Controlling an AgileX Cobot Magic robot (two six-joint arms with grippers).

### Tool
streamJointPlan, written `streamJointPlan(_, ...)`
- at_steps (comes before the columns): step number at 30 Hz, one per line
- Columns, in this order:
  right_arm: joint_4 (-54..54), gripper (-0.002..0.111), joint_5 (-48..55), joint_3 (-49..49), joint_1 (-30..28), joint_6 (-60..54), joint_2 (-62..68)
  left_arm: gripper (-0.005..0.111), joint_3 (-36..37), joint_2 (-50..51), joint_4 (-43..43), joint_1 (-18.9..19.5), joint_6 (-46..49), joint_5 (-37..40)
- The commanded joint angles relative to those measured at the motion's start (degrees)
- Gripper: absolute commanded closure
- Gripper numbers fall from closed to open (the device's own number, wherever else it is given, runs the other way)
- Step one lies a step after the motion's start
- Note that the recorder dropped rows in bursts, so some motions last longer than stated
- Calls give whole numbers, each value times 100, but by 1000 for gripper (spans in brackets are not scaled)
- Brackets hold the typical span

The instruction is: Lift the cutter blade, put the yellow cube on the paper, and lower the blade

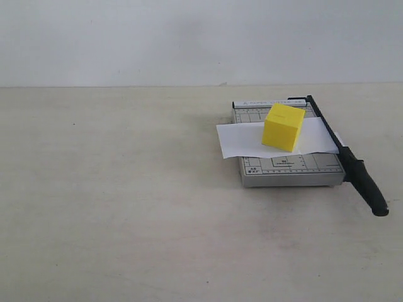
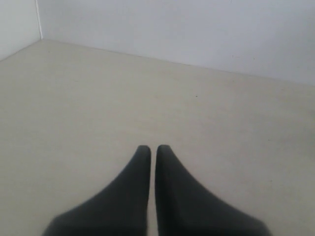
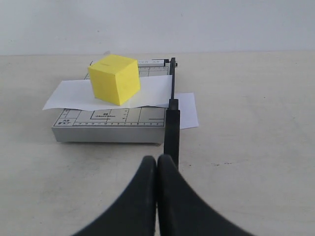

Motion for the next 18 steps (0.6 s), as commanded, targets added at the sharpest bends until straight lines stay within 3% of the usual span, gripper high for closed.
streamJointPlan(1,21,108,-21,-1,-13,-9,-33,102,17,-148,-542,-44,105,55)
streamJointPlan(18,21,108,-21,-1,-13,-9,-33,102,17,-148,-635,-77,334,421)
